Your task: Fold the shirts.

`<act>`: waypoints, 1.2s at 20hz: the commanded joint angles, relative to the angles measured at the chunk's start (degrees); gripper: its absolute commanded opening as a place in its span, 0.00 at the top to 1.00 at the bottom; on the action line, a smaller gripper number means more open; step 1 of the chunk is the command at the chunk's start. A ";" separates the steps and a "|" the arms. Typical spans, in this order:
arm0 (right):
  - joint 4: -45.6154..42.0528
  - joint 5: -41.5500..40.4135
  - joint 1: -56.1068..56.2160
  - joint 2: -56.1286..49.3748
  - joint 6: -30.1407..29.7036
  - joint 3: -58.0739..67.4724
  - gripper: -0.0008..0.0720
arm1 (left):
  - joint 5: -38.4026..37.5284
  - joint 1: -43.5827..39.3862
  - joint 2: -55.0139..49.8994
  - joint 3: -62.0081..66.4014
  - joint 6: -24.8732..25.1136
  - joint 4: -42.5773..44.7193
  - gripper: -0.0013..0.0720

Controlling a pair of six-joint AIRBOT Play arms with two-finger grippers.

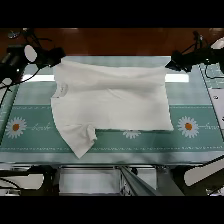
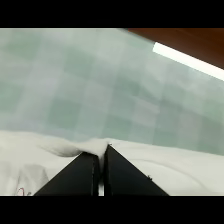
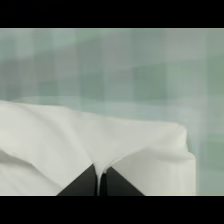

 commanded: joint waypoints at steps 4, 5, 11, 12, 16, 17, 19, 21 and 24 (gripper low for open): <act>-11.72 18.08 -0.87 -2.08 -1.09 -0.20 0.96 | -28.37 3.61 -1.55 -1.22 28.26 -4.68 0.95; -14.32 18.93 -0.33 -2.08 -1.11 -1.70 0.96 | -28.83 4.09 -1.66 -2.82 27.52 -4.96 0.95; -14.34 16.65 2.10 -1.99 -0.15 -7.87 0.12 | -28.94 4.33 -2.45 -9.86 26.25 -7.87 0.08; -14.78 18.73 1.86 -1.62 -0.46 -6.86 0.14 | -31.12 4.76 -2.43 -9.38 26.08 -5.70 0.03; -18.23 20.15 -2.84 6.73 -1.49 -9.01 0.14 | -41.16 10.97 0.81 -11.56 26.38 -4.39 0.03; -18.23 18.64 -4.87 10.01 -1.86 -12.15 0.14 | -41.35 13.38 3.39 -14.80 27.58 -6.38 0.03; -17.57 13.40 -9.14 17.44 -2.29 -22.25 0.14 | -40.35 18.60 9.40 -23.58 30.34 -9.86 0.03; -13.35 5.97 -12.74 25.46 -4.07 -35.56 0.14 | -37.38 25.73 16.33 -35.15 32.65 -15.52 0.03; -0.37 -1.99 -16.33 34.23 -11.58 -51.63 0.14 | -34.49 37.24 24.81 -50.62 42.51 -37.62 0.03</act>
